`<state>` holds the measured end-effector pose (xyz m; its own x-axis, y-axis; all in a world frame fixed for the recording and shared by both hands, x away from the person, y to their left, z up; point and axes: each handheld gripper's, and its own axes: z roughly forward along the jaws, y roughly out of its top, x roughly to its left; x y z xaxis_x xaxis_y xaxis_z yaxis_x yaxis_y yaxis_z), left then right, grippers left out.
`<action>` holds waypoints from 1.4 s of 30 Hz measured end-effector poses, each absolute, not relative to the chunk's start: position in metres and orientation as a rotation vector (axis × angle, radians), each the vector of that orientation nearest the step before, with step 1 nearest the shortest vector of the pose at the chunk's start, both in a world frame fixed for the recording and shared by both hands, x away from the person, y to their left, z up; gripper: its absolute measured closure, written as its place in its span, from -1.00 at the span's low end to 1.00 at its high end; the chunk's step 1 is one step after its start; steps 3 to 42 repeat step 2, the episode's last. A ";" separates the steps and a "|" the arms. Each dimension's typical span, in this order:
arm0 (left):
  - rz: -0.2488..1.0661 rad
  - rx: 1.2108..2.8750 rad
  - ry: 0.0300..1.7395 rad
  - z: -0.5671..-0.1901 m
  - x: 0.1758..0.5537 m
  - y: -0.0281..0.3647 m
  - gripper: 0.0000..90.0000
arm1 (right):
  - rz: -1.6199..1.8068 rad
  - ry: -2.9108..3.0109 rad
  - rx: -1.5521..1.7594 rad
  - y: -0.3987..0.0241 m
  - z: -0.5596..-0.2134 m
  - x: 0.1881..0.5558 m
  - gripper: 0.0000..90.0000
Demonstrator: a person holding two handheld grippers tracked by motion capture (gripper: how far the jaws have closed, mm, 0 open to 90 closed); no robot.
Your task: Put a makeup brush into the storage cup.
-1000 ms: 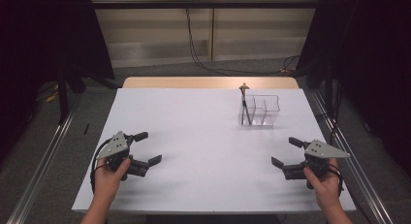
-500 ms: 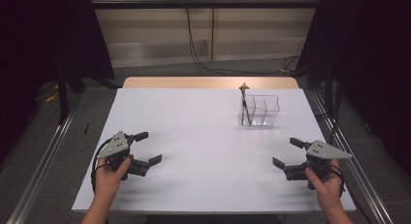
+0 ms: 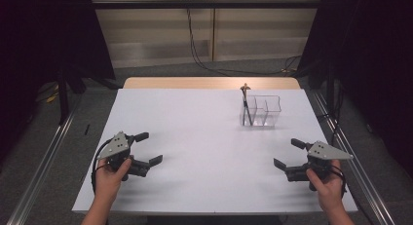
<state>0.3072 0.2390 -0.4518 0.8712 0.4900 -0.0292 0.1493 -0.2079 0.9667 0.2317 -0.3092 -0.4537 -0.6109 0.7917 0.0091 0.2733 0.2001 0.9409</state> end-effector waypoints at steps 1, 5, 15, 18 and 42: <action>0.334 1.775 0.486 -0.452 0.307 0.239 -0.94 | 1.409 1.997 0.988 -0.309 -0.454 0.232 -0.96; 0.335 1.777 0.487 -0.452 0.307 0.239 -0.94 | 1.409 1.997 0.988 -0.309 -0.454 0.232 -0.96; 0.335 1.777 0.487 -0.452 0.307 0.239 -0.94 | 1.409 1.997 0.988 -0.309 -0.454 0.232 -0.96; 0.335 1.777 0.487 -0.452 0.307 0.239 -0.94 | 1.409 1.997 0.988 -0.309 -0.454 0.232 -0.96; 0.335 1.777 0.487 -0.452 0.307 0.239 -0.94 | 1.409 1.997 0.988 -0.309 -0.454 0.232 -0.96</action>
